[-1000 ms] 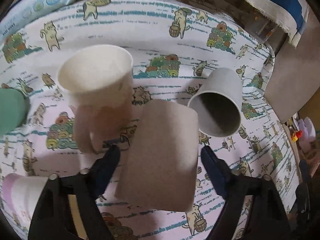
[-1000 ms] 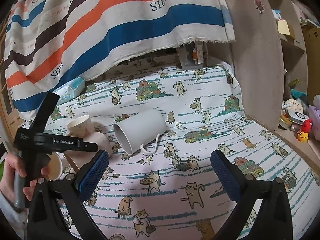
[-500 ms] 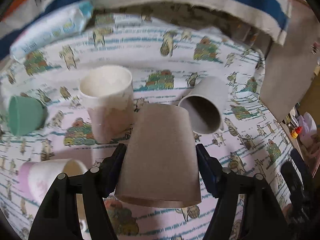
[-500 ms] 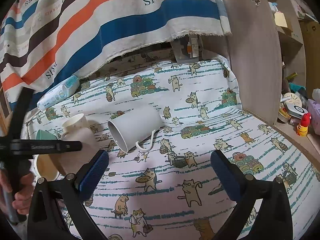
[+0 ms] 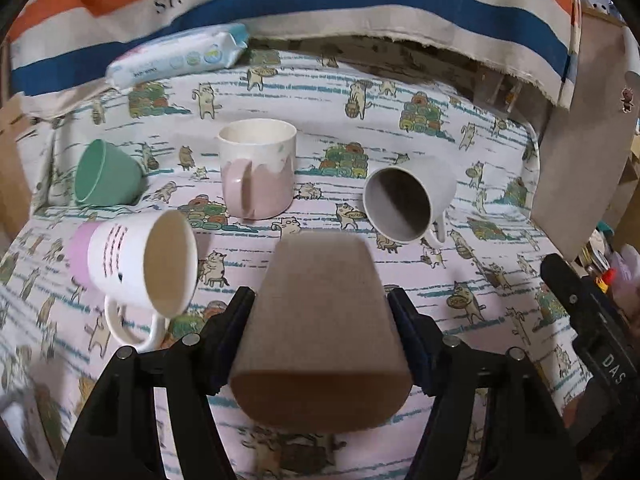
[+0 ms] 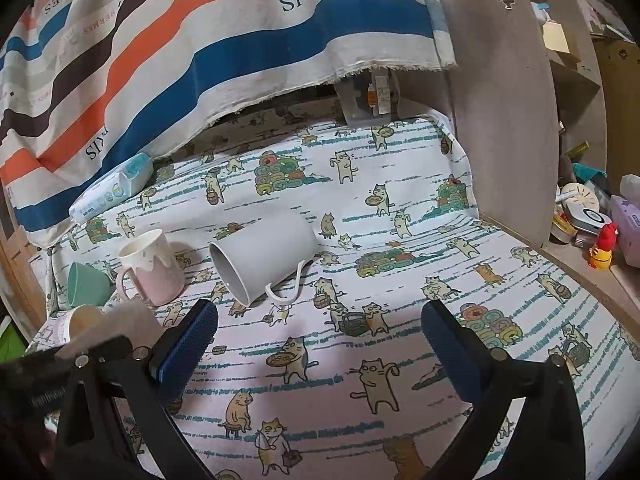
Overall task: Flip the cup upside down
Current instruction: 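Close the left tool on the beige cup and lift it, then bring the right tool to grasp the beige cup while the left tool releases it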
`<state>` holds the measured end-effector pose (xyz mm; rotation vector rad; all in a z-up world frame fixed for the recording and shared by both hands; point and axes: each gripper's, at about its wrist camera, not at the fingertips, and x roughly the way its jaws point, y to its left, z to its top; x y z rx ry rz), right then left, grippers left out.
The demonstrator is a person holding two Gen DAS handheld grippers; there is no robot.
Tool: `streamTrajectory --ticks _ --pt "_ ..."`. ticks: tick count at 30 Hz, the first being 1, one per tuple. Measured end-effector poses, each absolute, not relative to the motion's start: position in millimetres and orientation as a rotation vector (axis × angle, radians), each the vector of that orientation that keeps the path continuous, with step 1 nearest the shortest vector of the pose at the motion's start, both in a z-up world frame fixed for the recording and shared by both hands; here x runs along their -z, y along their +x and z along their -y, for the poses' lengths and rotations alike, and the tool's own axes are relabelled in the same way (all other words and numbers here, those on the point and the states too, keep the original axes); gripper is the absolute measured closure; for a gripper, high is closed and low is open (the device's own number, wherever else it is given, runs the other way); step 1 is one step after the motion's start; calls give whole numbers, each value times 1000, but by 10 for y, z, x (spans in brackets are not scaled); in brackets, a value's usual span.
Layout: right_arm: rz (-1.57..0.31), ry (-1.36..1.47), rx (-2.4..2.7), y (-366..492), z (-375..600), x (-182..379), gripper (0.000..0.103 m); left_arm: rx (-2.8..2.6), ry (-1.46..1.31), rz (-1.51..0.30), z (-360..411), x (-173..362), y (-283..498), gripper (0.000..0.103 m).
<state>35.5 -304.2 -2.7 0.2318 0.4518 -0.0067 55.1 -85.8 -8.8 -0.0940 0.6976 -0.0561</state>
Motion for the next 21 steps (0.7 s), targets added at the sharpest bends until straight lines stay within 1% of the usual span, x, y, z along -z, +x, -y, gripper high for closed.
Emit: streamTrajectory --ticks 8,14,19,21 --pt "-446 237 14 349 3065 23 0 48 -58 -650 1185 114 492 37" --pt "-445 239 17 356 3077 25 0 98 -116 -693 1186 238 466 36" --pt "-445 241 15 356 3078 27 0 94 -88 -630 1189 182 292 21" --pt "-445 243 16 355 3082 29 0 95 -96 -608 1118 102 255 19"
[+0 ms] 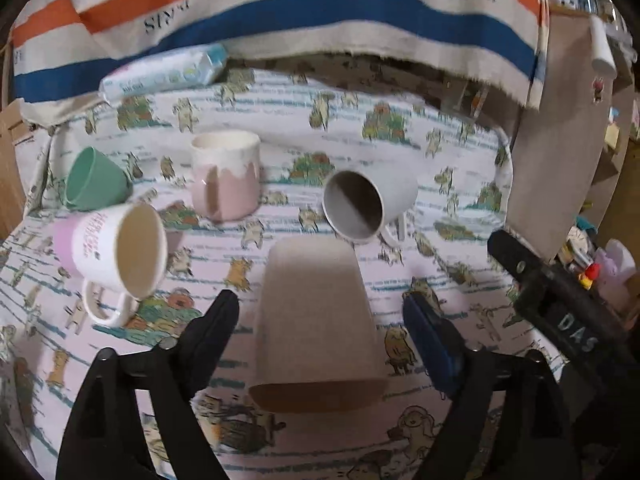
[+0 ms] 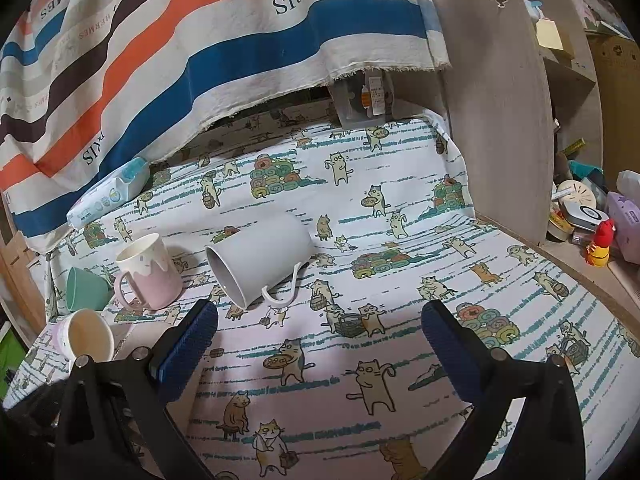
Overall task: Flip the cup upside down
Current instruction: 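Bring the right tool to grasp the beige cup while the left tool releases it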
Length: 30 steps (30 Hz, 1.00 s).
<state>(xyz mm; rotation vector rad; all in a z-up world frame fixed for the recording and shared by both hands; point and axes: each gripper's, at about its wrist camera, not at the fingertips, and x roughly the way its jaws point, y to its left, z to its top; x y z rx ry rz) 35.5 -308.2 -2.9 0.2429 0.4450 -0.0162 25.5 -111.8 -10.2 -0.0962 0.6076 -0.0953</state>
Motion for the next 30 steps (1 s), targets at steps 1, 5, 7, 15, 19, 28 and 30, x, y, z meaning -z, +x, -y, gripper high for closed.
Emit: streamTrajectory --ticks 1,5,7,15,19,28,30 --pt "-446 242 16 357 3078 29 0 97 -100 -594 1069 58 231 19" --pt "-448 241 14 359 3077 33 0 103 -82 -551 861 -63 151 14" --pt "-449 242 15 359 3078 34 0 75 -41 -510 731 -79 104 9" --pt "-459 239 16 377 3087 47 1 -57 -25 -353 122 -160 -31 0" --pt "-472 242 16 394 3093 71 0 -38 -29 -305 10 -137 -48 0" --pt "-504 230 53 446 3075 88 1 -38 -25 -317 -21 -19 -28 0" --pt "-512 231 53 456 3077 95 1 -49 -27 -319 -35 -6 -10 0"
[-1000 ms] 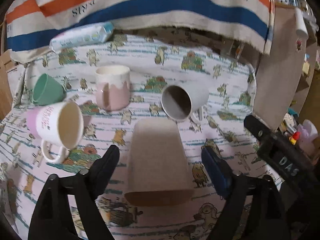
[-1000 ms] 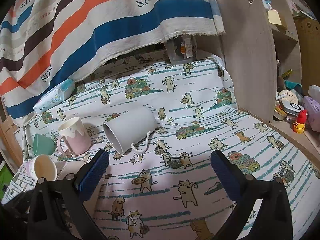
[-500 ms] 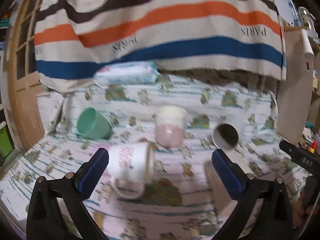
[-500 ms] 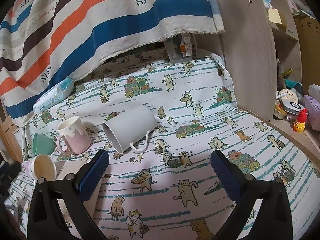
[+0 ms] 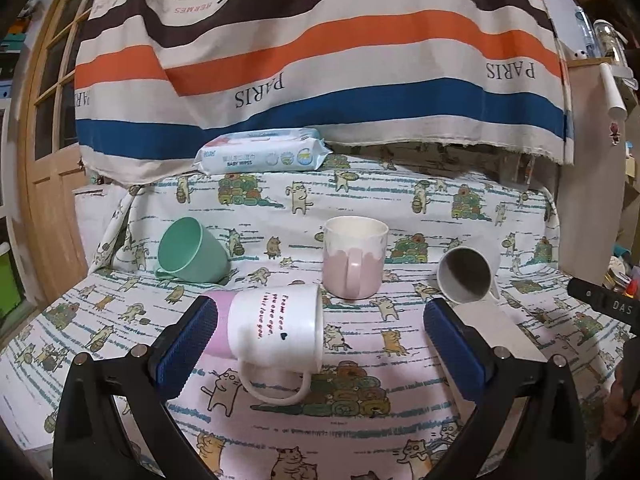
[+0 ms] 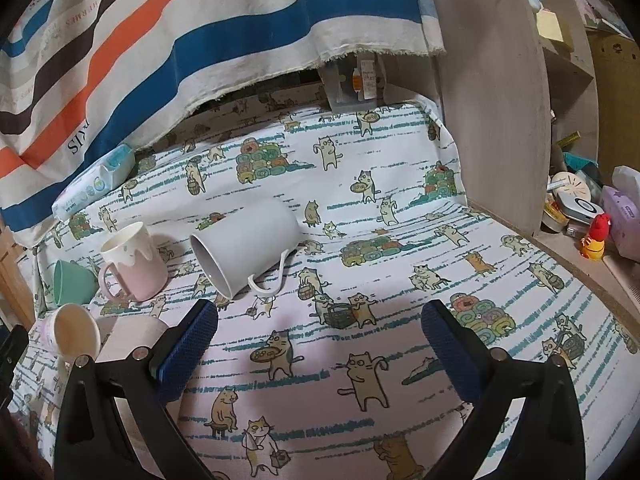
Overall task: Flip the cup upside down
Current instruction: 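Bring the right tool to grasp the beige cup while the left tool releases it, then rotate the beige cup in the right tool so its bottom faces up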
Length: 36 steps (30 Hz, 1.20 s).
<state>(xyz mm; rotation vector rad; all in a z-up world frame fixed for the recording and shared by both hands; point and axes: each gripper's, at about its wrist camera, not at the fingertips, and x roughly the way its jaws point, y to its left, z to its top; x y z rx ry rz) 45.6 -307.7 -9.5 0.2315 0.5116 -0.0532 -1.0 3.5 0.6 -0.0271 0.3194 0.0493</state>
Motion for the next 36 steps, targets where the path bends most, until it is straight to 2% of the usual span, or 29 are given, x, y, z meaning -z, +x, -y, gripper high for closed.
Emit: streamTrajectory --ticks 11,18,29,36 --pt "-572 220 -21 551 3017 149 1 -34 -7 -308 11 -8 -4 0" --pt "-613 263 -210 541 2745 -40 1 -12 -65 -330 -95 2 34 1" --pt "-984 293 -308 1235 2084 -232 1 -16 -88 -341 -131 16 49 0" --pt "-1121 134 -247 1525 1736 -99 1 -20 -73 -344 -104 18 54 0"
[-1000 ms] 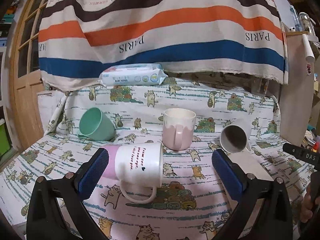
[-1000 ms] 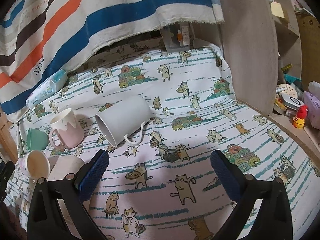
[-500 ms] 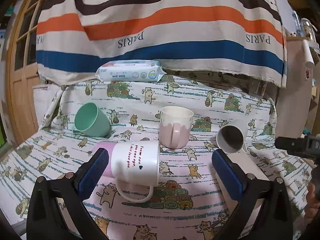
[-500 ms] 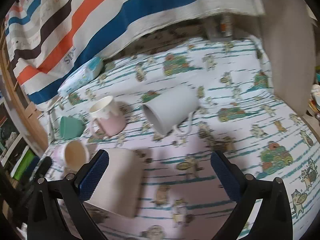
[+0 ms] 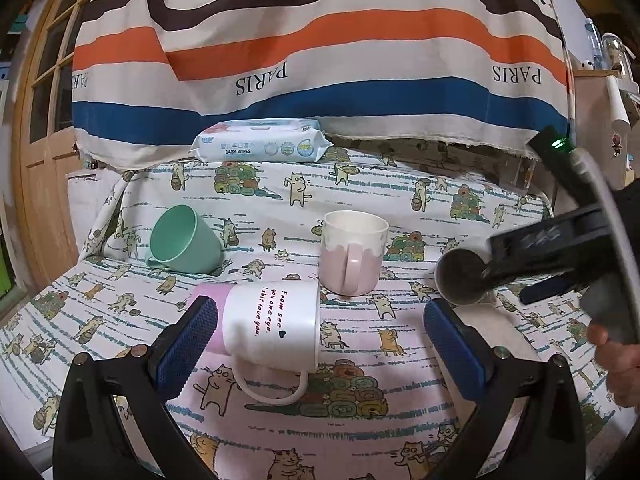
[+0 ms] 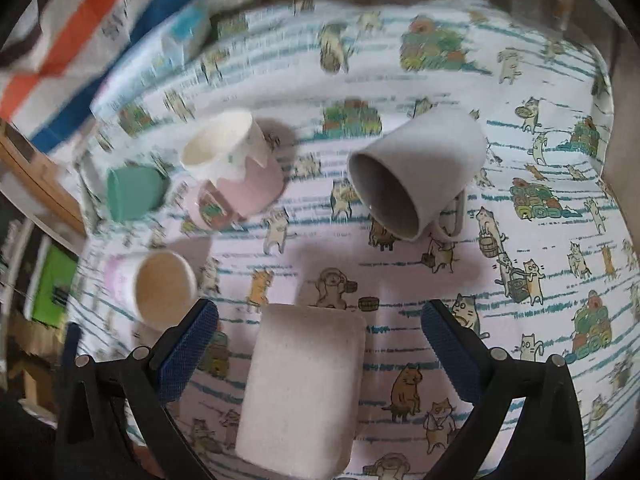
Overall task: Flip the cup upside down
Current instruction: 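Rotate the beige cup in the right tool so its bottom faces up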
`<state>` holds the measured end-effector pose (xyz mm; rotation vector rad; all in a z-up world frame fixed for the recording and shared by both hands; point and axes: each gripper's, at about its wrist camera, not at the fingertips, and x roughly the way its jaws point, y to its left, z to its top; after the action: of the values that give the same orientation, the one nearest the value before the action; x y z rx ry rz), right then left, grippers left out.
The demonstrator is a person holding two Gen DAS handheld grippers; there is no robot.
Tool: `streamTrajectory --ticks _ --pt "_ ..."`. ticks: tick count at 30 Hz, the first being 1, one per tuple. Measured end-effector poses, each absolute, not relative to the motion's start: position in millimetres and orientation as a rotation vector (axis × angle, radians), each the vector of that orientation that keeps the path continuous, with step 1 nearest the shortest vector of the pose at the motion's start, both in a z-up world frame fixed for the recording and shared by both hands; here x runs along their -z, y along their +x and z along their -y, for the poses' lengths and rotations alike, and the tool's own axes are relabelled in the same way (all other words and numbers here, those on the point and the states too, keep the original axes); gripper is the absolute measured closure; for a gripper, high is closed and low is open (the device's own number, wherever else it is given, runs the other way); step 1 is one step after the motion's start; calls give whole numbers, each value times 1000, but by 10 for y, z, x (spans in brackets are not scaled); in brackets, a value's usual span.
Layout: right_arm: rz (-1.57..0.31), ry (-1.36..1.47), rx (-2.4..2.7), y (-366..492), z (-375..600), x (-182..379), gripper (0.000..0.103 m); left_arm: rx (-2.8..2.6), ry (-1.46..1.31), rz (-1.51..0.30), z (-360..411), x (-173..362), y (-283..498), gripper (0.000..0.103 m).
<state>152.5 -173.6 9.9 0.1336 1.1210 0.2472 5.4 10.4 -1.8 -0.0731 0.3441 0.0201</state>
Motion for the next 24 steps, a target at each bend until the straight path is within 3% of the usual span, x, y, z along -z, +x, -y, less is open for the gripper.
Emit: streamTrajectory --ticks 7,11,24 --pt "-1221 85 -262 1641 1522 175 14 -18 -56 -342 -81 14 55 0" --pt "-1246 75 -266 1642 1497 282 33 -20 -51 -338 -69 12 43 0" --pt "-1092 116 -278 1341 1716 -95 34 -19 -2 -308 24 -10 -5 0"
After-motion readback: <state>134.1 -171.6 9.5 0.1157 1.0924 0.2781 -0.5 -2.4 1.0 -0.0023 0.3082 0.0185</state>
